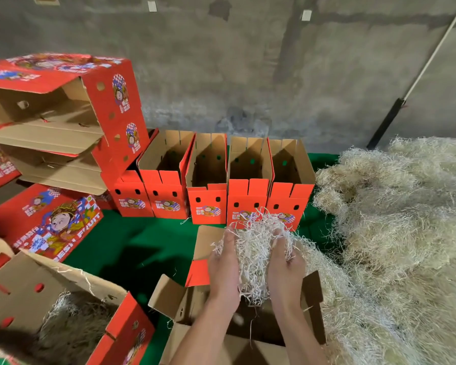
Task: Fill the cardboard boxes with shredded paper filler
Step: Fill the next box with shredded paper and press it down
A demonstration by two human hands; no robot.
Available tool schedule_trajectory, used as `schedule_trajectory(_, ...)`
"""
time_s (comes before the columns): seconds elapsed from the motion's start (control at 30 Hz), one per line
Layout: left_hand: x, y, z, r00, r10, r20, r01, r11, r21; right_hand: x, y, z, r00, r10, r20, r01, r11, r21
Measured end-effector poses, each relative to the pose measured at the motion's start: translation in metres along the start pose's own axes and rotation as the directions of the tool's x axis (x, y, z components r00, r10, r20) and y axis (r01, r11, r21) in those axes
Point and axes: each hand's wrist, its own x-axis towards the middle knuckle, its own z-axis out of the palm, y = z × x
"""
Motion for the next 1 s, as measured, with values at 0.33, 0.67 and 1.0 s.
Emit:
schedule_trajectory(0.33, 0.020, 0.025, -0.012, 0.998, 0.045, 0.053, -0.048, 0.997, 0.061, -0.007, 0.021, -0.018, 0.952, 0.288, 0.105, -0.270, 0.950, -0.157)
schedule_trajectory(0.67, 0.000, 0.025, -0.024, 0.946, -0.054, 0.319, 0.076, 0.996, -0.057, 0.033, -0.027, -0.014, 0.968, 0.236, 0.079, -0.231, 0.970, -0.073)
schedule_trajectory(1.0, 0.024, 0.040, -0.024, 0.922, -0.117, 0.369, 0.235, 0.927, -0.293, 0.008, 0.000, -0.007, 0.957, 0.254, 0.139, -0.260, 0.965, 0.026)
